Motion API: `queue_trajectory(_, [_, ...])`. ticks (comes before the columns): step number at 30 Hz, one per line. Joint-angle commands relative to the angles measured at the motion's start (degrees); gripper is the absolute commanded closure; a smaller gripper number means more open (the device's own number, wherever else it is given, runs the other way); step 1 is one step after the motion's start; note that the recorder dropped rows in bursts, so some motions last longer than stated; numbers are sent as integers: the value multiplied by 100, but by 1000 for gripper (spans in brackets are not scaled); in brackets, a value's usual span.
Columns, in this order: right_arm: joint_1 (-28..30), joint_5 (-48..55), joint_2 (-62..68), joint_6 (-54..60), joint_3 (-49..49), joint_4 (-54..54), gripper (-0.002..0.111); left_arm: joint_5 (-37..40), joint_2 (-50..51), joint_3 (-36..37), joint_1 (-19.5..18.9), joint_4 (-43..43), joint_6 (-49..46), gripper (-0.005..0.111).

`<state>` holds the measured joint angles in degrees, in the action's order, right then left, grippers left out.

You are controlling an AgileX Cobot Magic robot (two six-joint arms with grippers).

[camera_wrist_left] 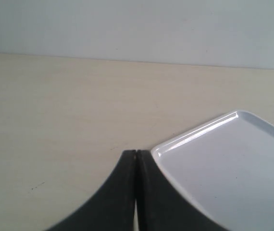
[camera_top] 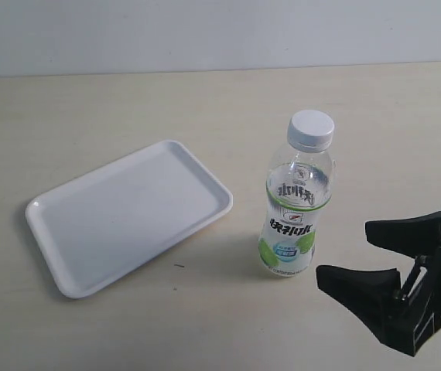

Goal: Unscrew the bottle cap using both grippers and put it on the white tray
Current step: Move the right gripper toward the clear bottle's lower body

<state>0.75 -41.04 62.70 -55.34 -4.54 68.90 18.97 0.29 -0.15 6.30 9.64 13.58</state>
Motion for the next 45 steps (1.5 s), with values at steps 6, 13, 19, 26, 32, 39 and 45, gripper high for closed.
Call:
queue_trajectory(6, [-8,-432,892,638,16,-317,20,-25,-29,15,31,18,13,107])
queue_trajectory(13, [-8,-579,1376,1115,16,-613,20,-25,-29,15,31,18,13,107])
queue_trajectory(19, [-8,-869,1781,2016,16,-1389,20,-25,-29,15,31,18,13,107])
queue_trajectory(26, [-8,-1608,2310,2862,16,-1888,20,-25,-29,15,31,18,13,107])
queue_trajectory(32, [-8,-1862,2822,3367,16,-2323,20,-25,-29,15,31,18,13,107])
queue_trajectory(39, [-8,-2561,3280,3871,-29,-2478,20,-25,-29,15,31,18,13,107])
queue_trajectory(45, [-8,-2506,3563,3632,-404,-2257,20,-25,-29,15,31,18,13,107])
